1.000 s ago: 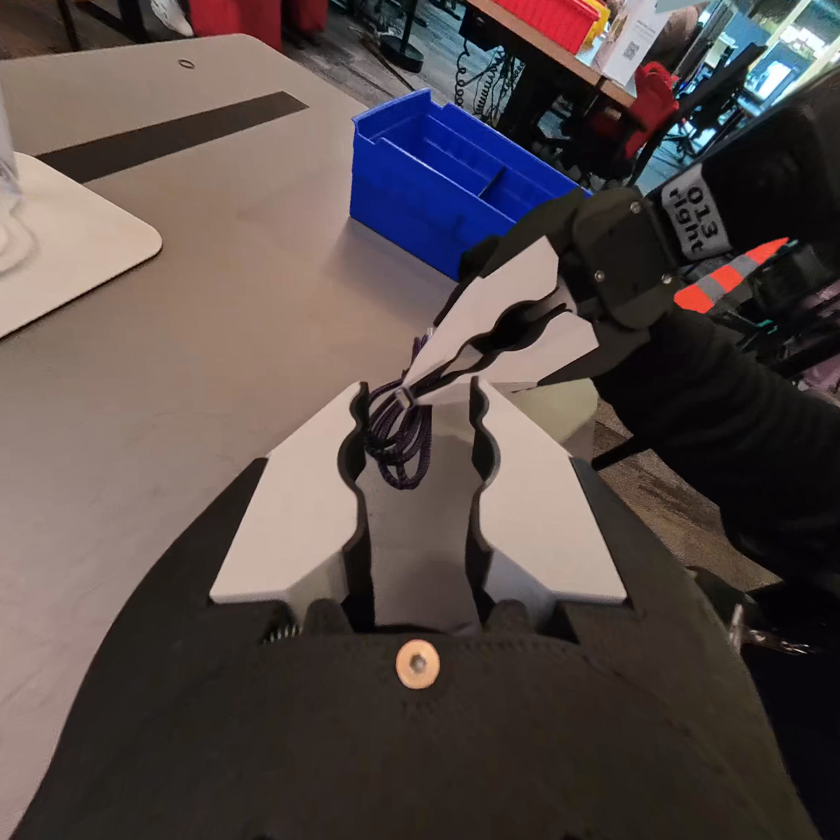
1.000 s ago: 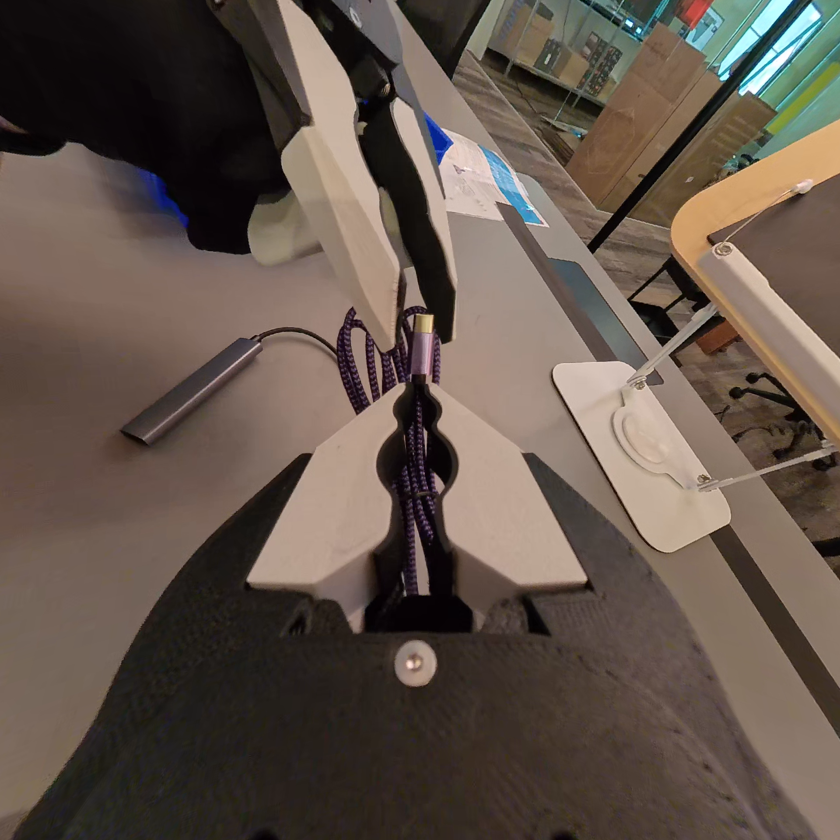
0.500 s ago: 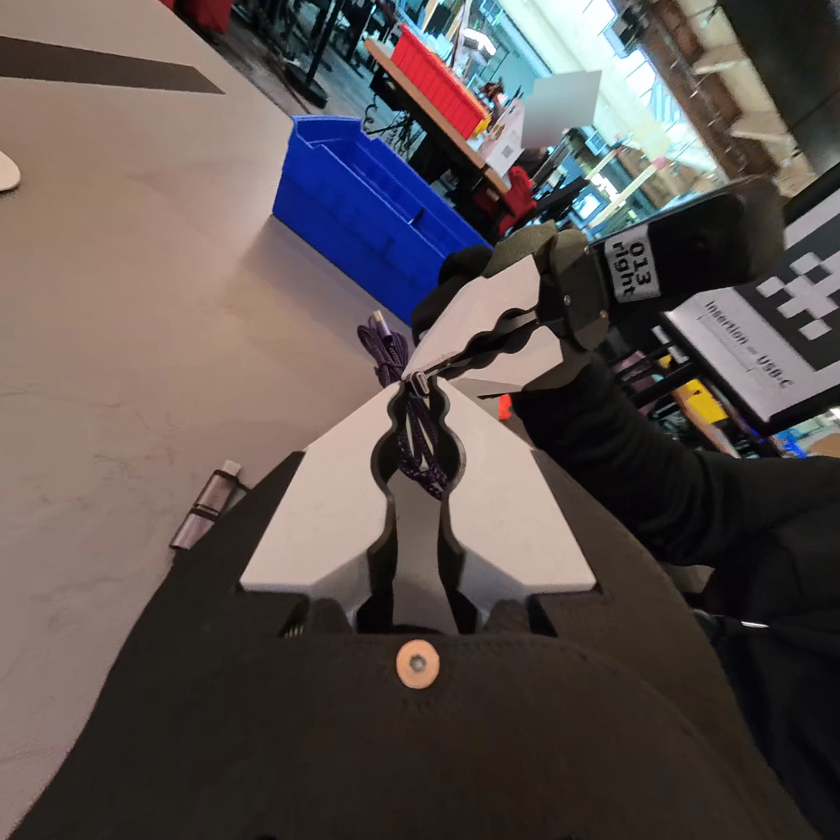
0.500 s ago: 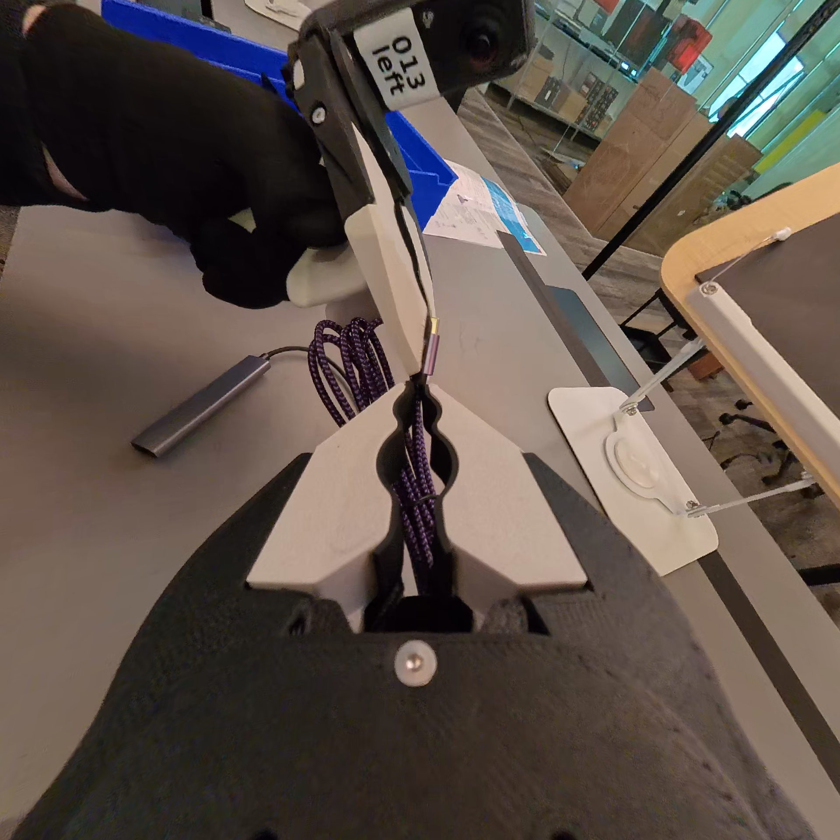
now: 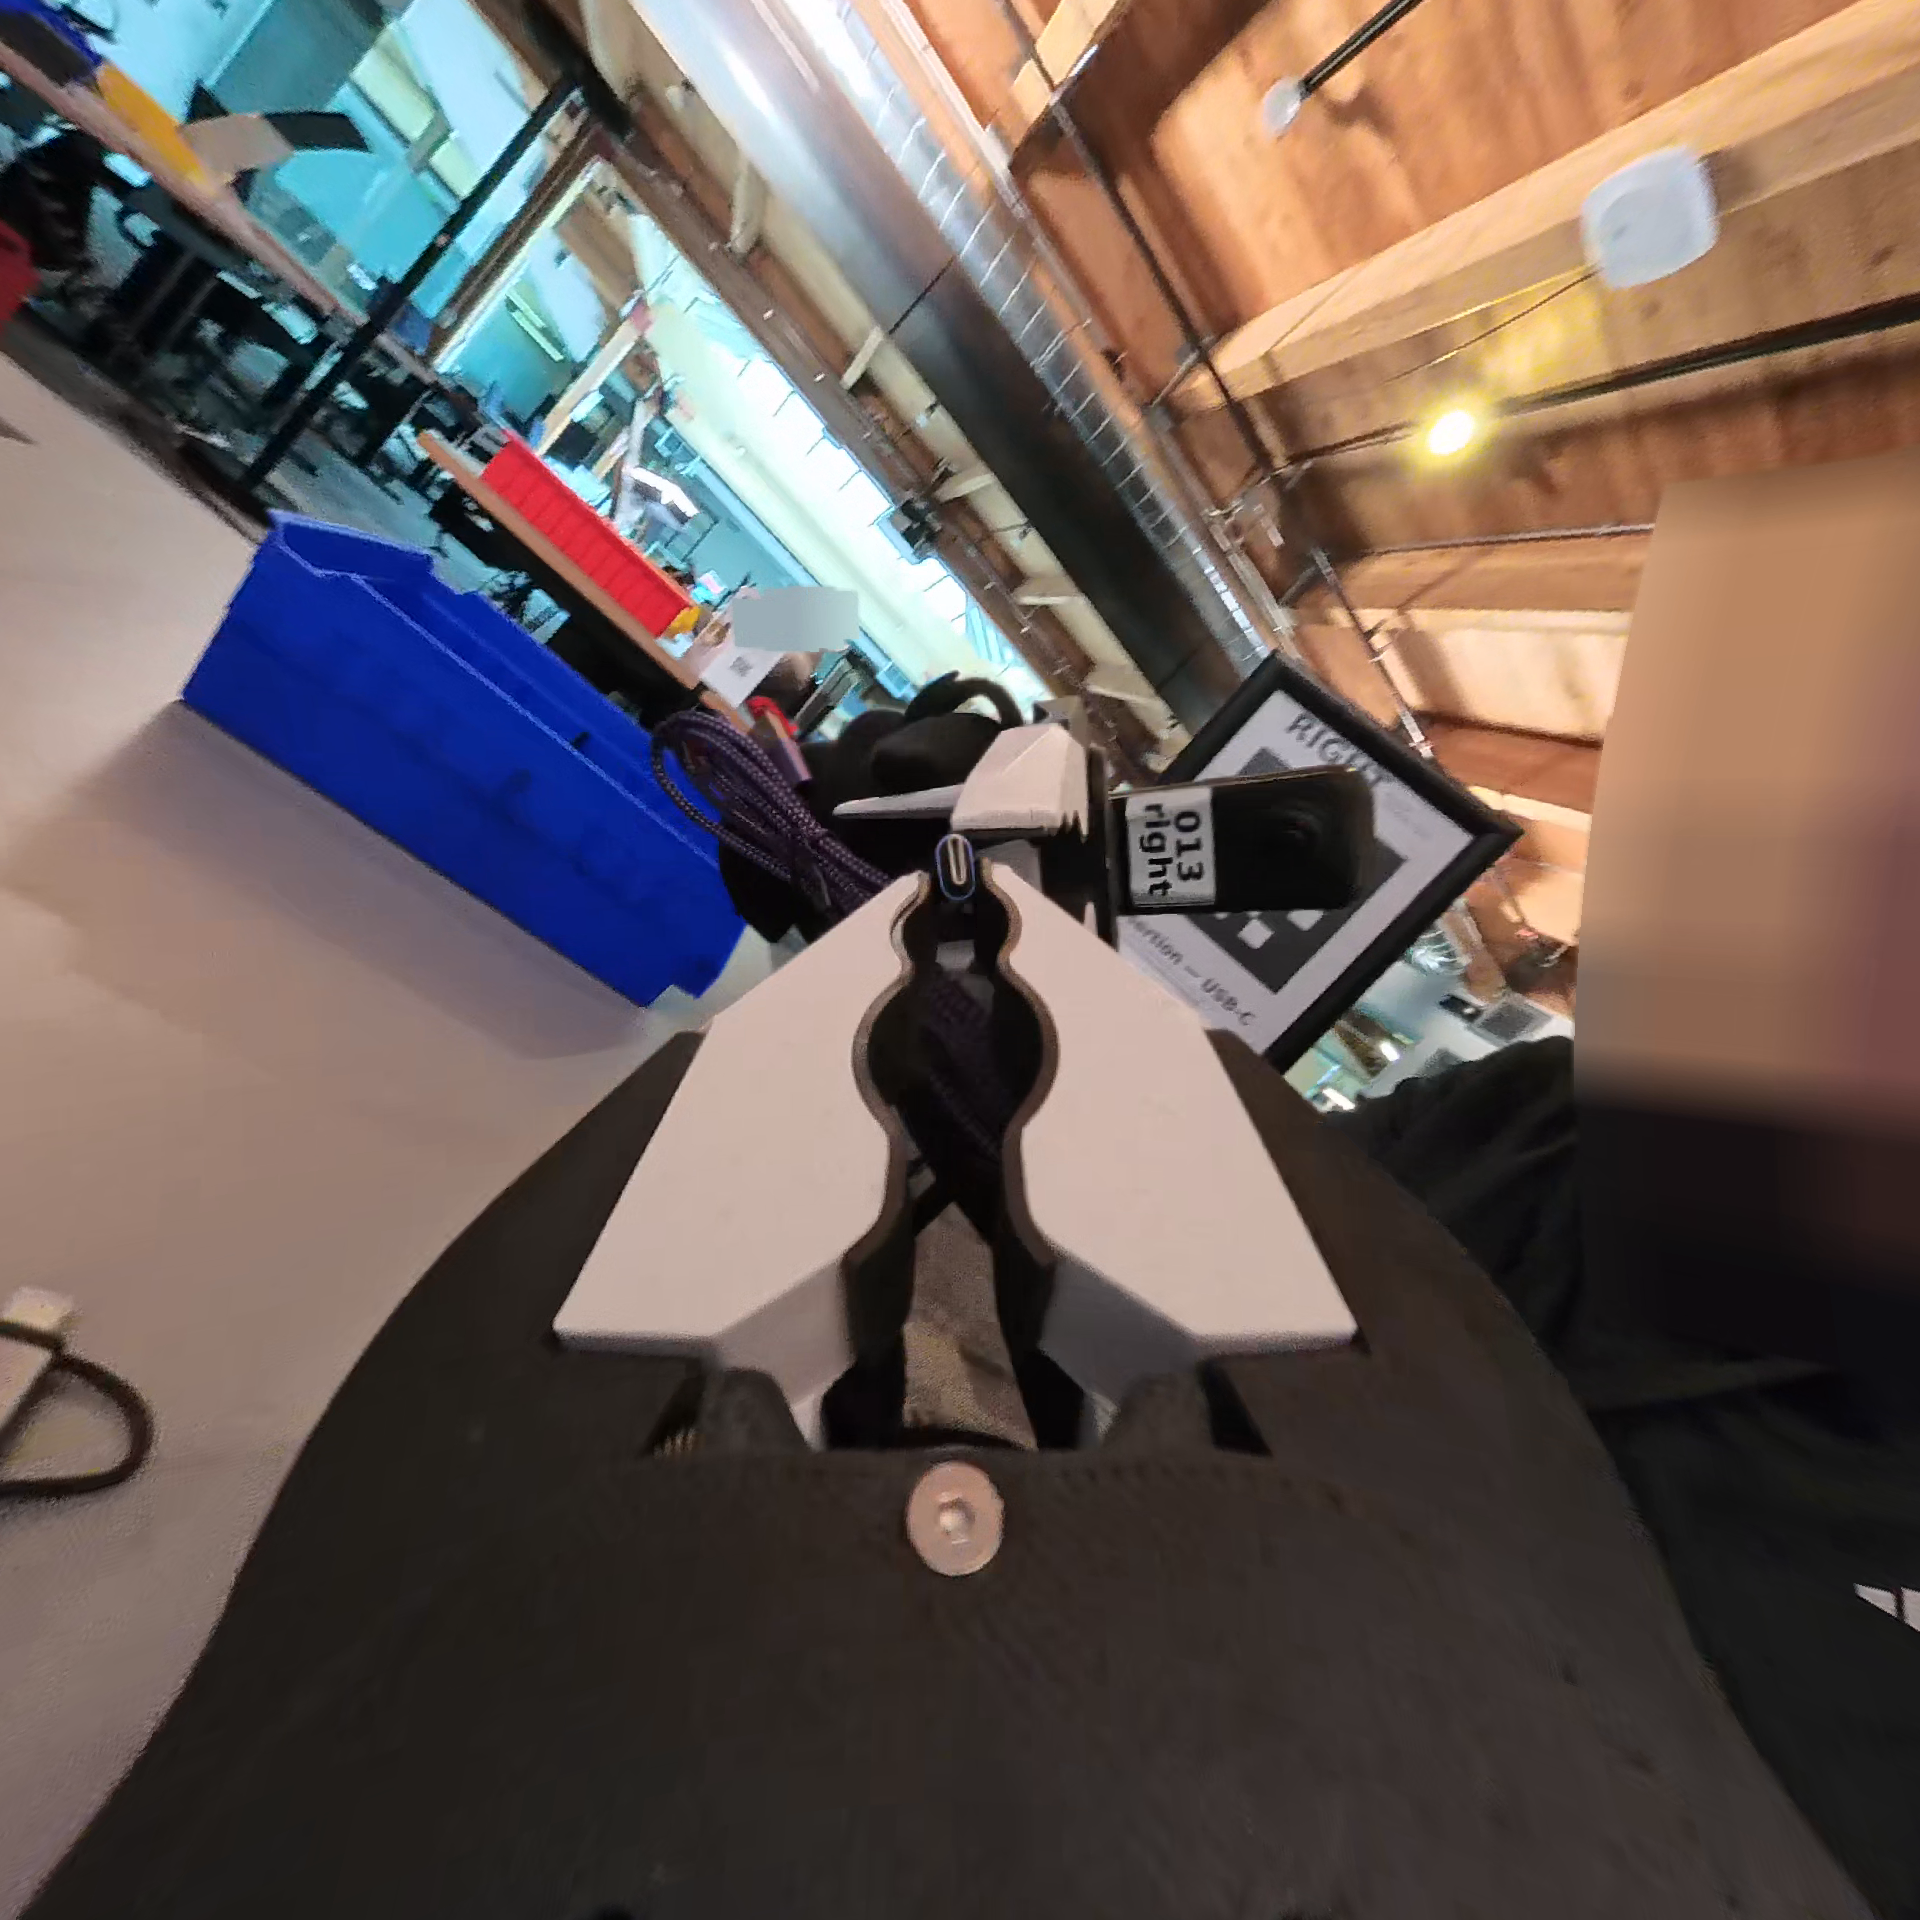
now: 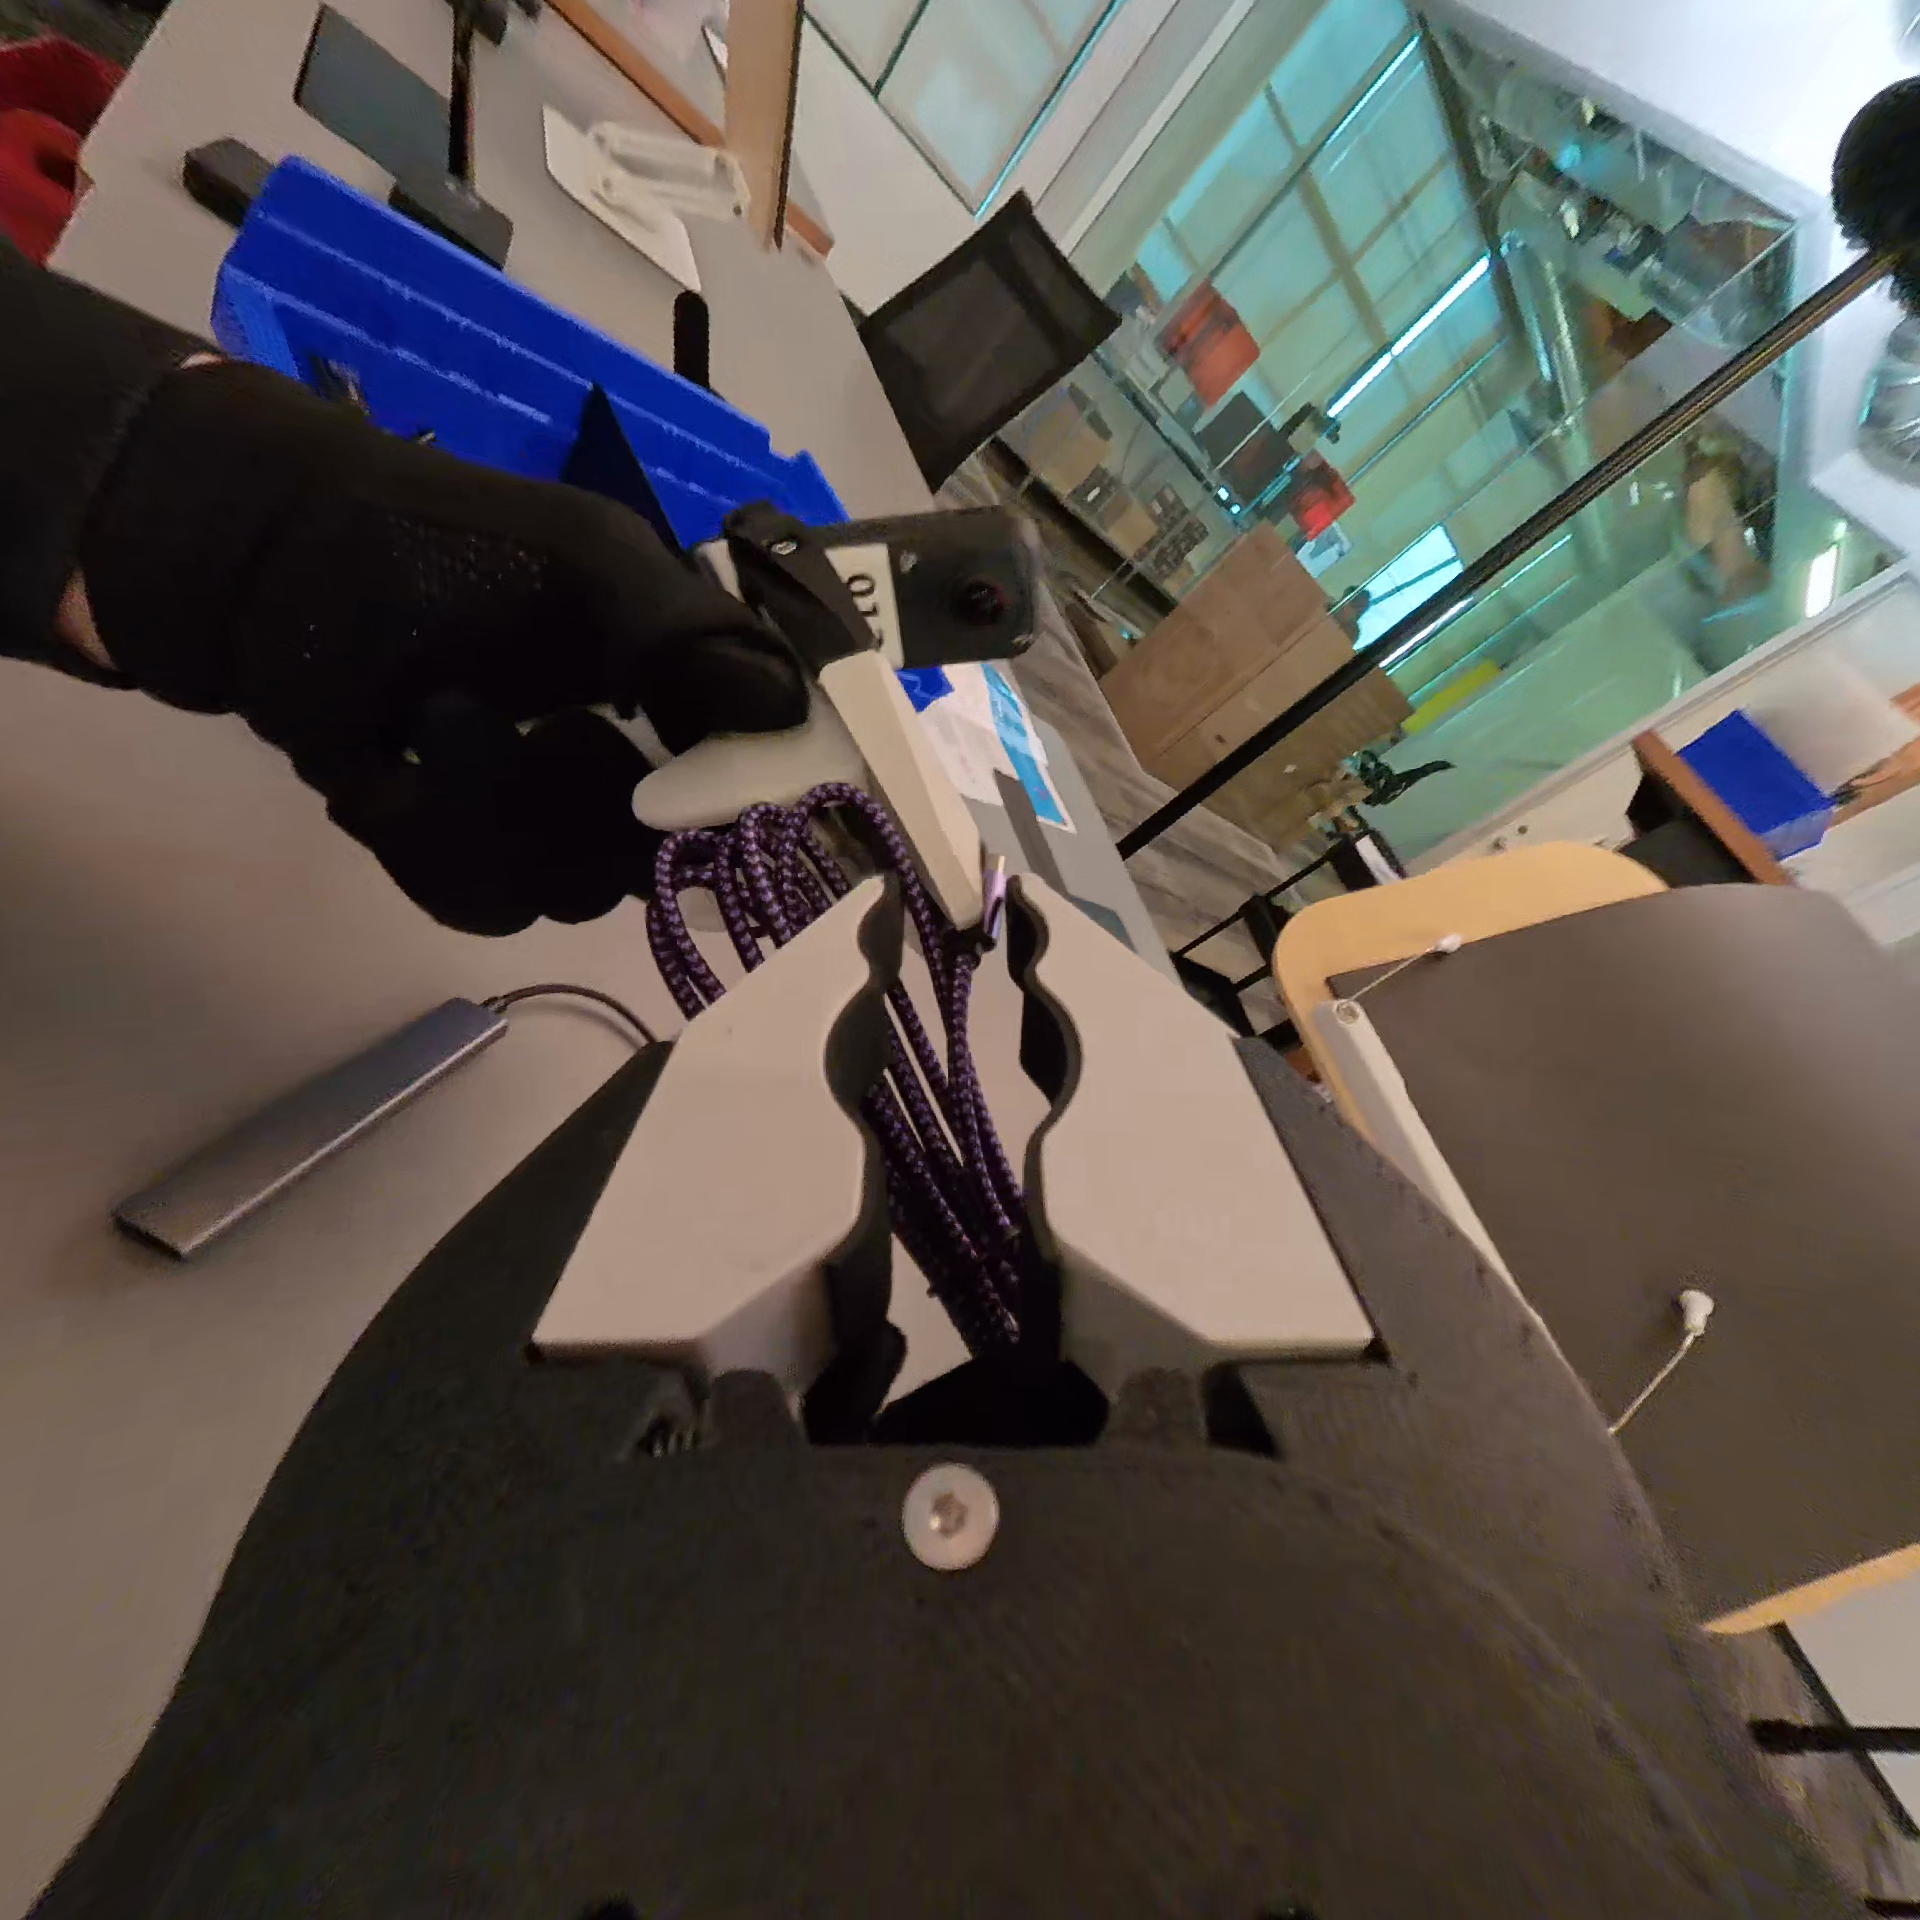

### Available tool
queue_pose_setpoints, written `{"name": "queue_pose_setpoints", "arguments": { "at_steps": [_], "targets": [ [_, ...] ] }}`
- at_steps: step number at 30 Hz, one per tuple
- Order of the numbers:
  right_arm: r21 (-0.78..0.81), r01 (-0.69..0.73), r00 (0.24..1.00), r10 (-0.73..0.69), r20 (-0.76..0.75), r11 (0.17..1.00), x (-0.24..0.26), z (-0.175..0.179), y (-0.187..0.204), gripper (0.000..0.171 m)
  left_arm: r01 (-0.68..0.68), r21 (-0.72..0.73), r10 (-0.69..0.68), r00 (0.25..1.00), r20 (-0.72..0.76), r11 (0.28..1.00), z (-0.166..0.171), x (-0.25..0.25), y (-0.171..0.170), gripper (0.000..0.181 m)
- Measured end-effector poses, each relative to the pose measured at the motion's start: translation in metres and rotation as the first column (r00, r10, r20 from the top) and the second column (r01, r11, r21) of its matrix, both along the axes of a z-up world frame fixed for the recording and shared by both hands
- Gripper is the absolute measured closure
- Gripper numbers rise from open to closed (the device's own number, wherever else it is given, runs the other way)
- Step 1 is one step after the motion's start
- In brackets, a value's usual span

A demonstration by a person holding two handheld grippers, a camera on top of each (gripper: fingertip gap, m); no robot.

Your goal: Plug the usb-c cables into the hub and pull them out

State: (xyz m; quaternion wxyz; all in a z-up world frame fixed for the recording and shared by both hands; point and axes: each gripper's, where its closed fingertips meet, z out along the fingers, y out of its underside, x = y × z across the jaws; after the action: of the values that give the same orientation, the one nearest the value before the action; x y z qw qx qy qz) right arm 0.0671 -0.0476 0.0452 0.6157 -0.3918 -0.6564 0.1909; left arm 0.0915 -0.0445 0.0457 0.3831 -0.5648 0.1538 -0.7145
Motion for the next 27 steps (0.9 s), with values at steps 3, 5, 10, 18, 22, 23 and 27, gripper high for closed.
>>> {"name": "queue_pose_setpoints", "arguments": {
  "at_steps": [3,5,10,18,22,23,27],
  "targets": [
    [0.018,-0.005,1.0,0.005,-0.024,1.0,-0.005,0.006,-0.004,0.158,0.009,0.013,-0.01,0.998,0.066,1.0,0.006,-0.007,-0.006,0.178],
    [-0.002,-0.015,1.0,0.015,-0.023,1.0,-0.008,0.005,-0.007,0.157,0.016,0.02,-0.017,0.996,0.092,1.0,0.007,-0.01,-0.009,0.178],
    [-0.106,-0.072,0.997,0.075,0.027,0.992,0.0,0.007,-0.017,0.153,-0.009,0.014,0.008,0.997,0.072,1.0,0.003,-0.014,-0.007,0.178],
    [-0.084,0.008,1.0,-0.009,-0.01,0.996,0.0,0.012,-0.002,0.157,-0.048,0.037,0.047,0.998,0.03,0.998,0.011,-0.007,-0.003,0.178],
    [-0.089,0.013,0.998,-0.018,-0.058,0.996,-0.003,0.014,0.001,0.158,-0.049,0.019,0.048,0.996,0.074,0.999,0.015,-0.01,-0.002,0.178],
    [-0.111,0.001,0.998,-0.009,-0.068,0.994,-0.003,0.015,0.0,0.158,-0.046,0.019,0.044,0.995,0.085,0.999,0.015,-0.01,-0.003,0.178],
    [-0.278,-0.087,0.989,0.048,-0.143,0.957,0.008,0.026,-0.003,0.159,-0.05,0.023,0.049,0.997,0.059,0.998,0.011,-0.007,-0.003,0.178]
  ]
}}
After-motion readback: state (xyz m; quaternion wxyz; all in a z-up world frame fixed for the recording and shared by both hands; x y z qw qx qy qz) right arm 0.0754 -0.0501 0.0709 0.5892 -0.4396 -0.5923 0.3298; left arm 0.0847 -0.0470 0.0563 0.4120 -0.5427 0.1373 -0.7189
